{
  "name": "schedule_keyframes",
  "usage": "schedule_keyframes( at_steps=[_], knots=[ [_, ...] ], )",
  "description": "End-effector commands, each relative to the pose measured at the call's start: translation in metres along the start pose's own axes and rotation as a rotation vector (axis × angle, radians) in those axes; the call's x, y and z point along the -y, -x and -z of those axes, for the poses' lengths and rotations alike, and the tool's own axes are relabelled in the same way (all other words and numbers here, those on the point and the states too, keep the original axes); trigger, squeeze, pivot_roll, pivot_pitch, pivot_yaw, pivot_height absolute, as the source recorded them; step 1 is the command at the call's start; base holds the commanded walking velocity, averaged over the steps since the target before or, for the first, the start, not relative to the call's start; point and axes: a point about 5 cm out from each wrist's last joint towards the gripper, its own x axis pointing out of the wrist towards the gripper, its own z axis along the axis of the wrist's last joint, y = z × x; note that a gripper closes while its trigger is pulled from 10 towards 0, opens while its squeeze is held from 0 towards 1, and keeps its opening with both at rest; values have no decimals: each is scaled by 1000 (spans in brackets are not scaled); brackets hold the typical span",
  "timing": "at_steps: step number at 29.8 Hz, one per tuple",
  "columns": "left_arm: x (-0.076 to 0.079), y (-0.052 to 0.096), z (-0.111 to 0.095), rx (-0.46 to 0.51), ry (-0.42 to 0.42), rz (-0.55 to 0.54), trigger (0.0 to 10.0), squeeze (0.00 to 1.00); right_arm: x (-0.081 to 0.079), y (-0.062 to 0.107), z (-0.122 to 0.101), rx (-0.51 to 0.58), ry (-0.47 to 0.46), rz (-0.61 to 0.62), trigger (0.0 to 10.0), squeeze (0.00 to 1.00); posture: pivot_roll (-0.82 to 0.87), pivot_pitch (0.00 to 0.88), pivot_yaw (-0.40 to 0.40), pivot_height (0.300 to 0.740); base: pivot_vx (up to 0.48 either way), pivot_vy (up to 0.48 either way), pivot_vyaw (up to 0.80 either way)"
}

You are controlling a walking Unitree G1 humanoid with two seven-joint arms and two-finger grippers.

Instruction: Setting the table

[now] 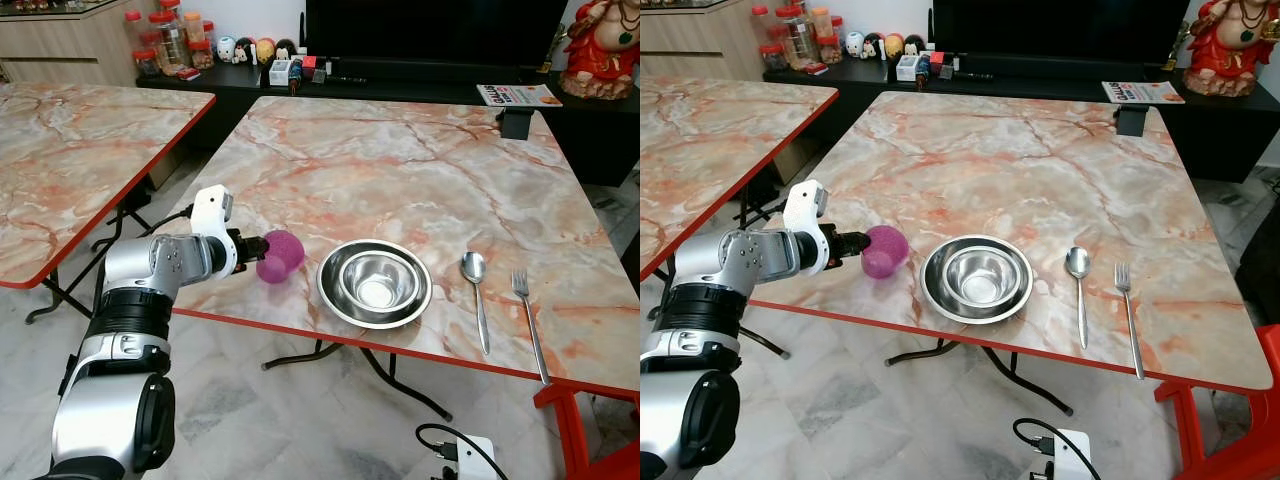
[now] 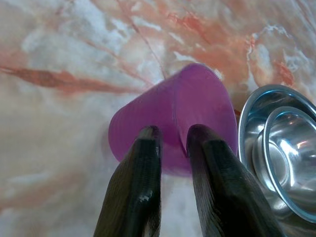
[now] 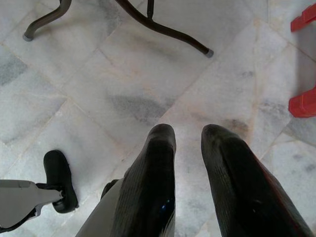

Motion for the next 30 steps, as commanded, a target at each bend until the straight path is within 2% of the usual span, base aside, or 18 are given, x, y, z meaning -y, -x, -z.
schedule_keyframes(
  at_steps=[1, 8, 14, 19, 22, 30],
  knots=[
    [4, 0, -3, -5, 32, 16, 10000, 0, 0, -1, -3, 6, 0, -2, 10000, 0, -12, 0, 15, 740, 0, 0, 0],
    [5, 0, 1, -13, 58, 18, 10000, 0, 1, -1, -2, 5, 0, 0, 10000, 0, -10, 0, 11, 740, 0, 0, 0],
    [3, 4, -6, 14, 70, 7, 10000, 0, 1, -1, -3, 5, -1, 0, 10000, 0, -7, 0, 10, 740, 0, 0, 0],
    [2, 5, -9, 39, 112, -2, 10000, 0, 1, -1, -4, 7, 0, -2, 10000, 0, -4, 0, 8, 740, 0, 0, 0],
    [-1, 5, -10, 63, 166, -15, 10000, 0, 0, -1, -4, 8, -1, -2, 10000, 0, -4, 0, 8, 740, 0, 0, 0],
    [0, 7, -11, 64, 163, -17, 10000, 0, 1, -1, -5, 8, -1, -1, 10000, 0, -3, 0, 5, 740, 0, 0, 0]
  ],
)
